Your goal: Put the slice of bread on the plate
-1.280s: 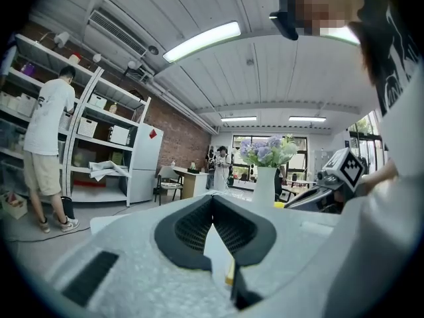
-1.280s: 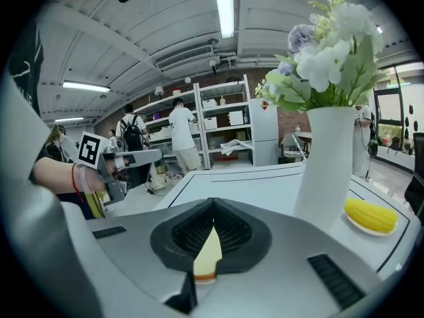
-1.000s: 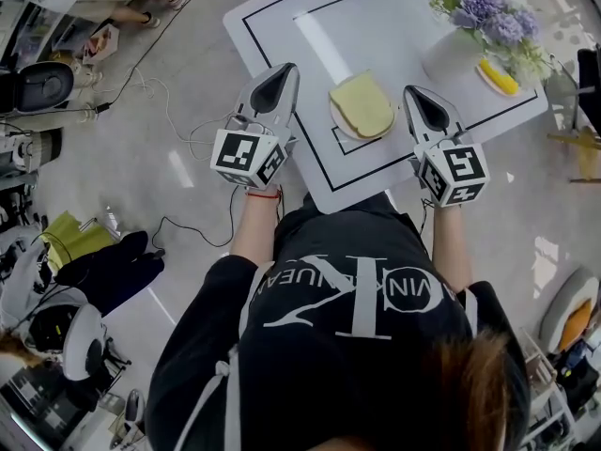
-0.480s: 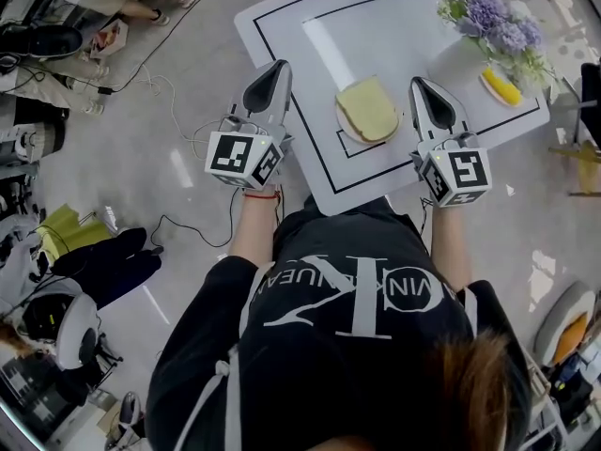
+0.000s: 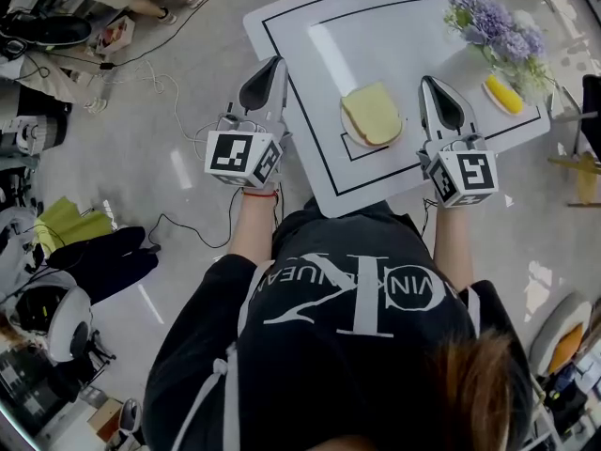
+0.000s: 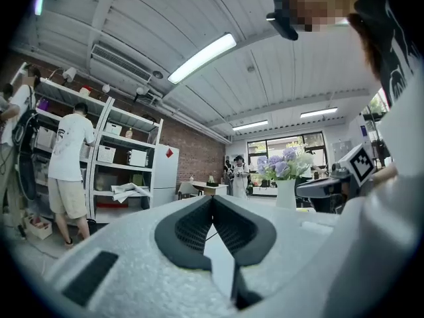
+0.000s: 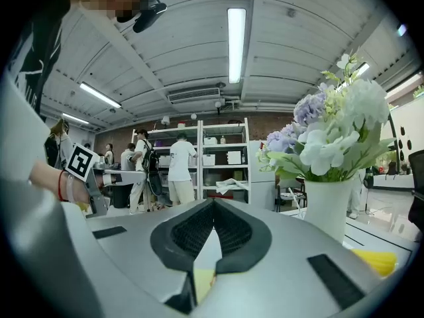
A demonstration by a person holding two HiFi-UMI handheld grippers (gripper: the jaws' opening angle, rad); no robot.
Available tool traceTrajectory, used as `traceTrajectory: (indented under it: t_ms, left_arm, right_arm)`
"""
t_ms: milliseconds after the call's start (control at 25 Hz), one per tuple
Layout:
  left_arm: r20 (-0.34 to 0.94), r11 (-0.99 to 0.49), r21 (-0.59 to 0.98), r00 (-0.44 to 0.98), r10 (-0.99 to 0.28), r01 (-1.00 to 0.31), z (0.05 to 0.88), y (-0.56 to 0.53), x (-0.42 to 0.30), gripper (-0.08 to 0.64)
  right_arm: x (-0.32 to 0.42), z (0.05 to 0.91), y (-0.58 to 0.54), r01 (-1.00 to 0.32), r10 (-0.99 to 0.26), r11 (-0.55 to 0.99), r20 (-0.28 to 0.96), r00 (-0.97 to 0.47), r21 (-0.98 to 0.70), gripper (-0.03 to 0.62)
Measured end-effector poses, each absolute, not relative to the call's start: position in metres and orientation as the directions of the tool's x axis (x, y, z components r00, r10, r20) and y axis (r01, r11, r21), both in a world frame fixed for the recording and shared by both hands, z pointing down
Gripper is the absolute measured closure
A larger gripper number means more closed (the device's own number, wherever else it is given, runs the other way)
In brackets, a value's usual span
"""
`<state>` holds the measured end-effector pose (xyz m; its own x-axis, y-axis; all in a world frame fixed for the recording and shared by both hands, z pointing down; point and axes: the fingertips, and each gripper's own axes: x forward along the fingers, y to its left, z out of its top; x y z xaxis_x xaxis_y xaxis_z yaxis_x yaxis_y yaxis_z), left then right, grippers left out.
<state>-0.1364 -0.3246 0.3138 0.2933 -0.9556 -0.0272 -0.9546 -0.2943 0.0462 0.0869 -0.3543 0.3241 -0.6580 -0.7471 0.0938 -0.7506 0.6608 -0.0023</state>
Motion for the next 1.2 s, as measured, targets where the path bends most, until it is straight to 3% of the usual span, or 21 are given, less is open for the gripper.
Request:
traceTrajectory:
  t_ms: [1200]
  left_arm:
    - [-0.034, -0.288, 0.007, 0.288, -0.957, -0.958, 0.301, -0.335, -0.144, 0.552]
  right_arm:
    - [0.086, 0.317, -0.366, -0.767, -0.764, 0.641, 0.069, -0.641, -0.024, 0.592]
